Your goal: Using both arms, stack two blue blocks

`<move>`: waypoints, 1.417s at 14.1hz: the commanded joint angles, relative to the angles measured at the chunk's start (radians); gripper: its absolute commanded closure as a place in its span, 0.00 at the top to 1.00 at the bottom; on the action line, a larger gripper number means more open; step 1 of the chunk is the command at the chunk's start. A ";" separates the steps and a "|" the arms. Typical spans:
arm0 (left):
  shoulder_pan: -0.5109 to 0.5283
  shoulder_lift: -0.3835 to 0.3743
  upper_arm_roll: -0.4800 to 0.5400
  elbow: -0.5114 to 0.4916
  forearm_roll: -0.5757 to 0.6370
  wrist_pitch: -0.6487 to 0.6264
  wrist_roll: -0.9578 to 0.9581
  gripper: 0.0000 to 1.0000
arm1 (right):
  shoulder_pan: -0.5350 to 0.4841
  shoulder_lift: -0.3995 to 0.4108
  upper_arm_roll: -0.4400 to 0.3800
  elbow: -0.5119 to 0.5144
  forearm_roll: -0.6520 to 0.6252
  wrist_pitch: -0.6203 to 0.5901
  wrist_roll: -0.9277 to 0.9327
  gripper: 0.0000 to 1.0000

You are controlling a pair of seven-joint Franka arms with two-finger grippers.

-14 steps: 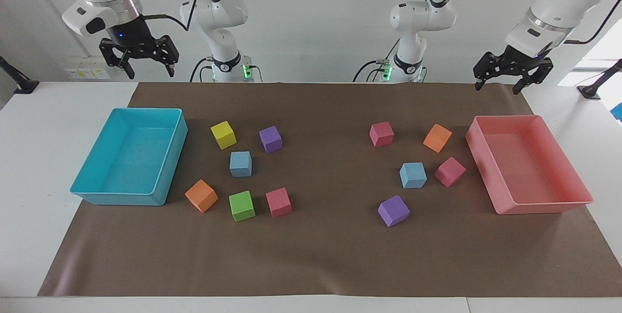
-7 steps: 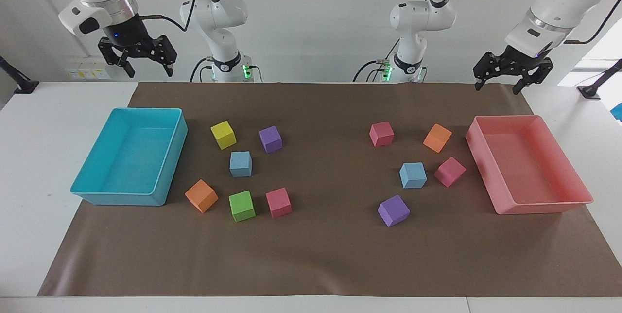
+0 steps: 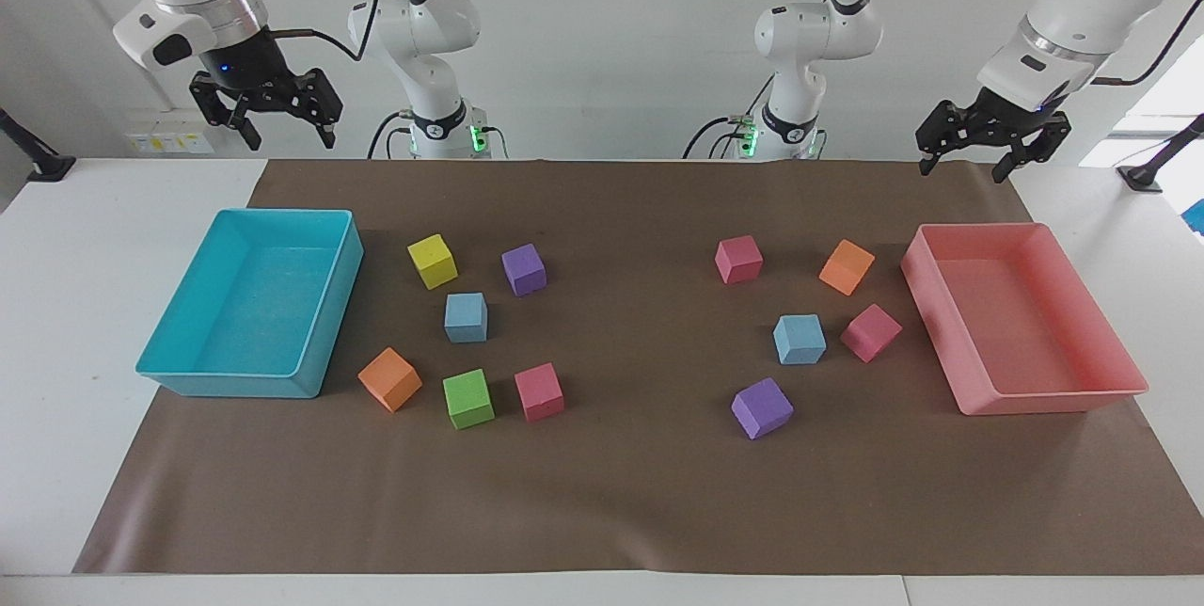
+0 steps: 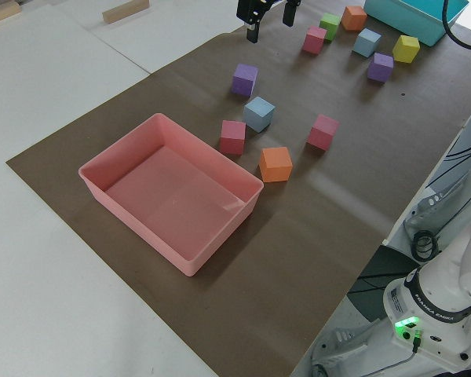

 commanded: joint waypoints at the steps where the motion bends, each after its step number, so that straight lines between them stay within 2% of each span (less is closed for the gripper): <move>1: 0.008 -0.023 -0.004 -0.022 0.003 0.007 0.011 1.00 | -0.010 -0.008 0.003 0.001 0.011 -0.016 0.018 1.00; 7: 0.008 -0.025 -0.004 -0.027 0.003 0.013 0.015 1.00 | -0.002 -0.037 0.007 -0.050 0.011 0.010 0.024 1.00; 12: 0.008 -0.025 -0.002 -0.025 0.002 0.016 0.014 1.00 | 0.006 -0.031 0.009 -0.094 0.013 0.101 0.025 1.00; 20: 0.018 -0.023 0.004 -0.022 0.002 0.012 0.066 1.00 | 0.007 -0.020 0.015 -0.128 0.025 0.165 0.028 1.00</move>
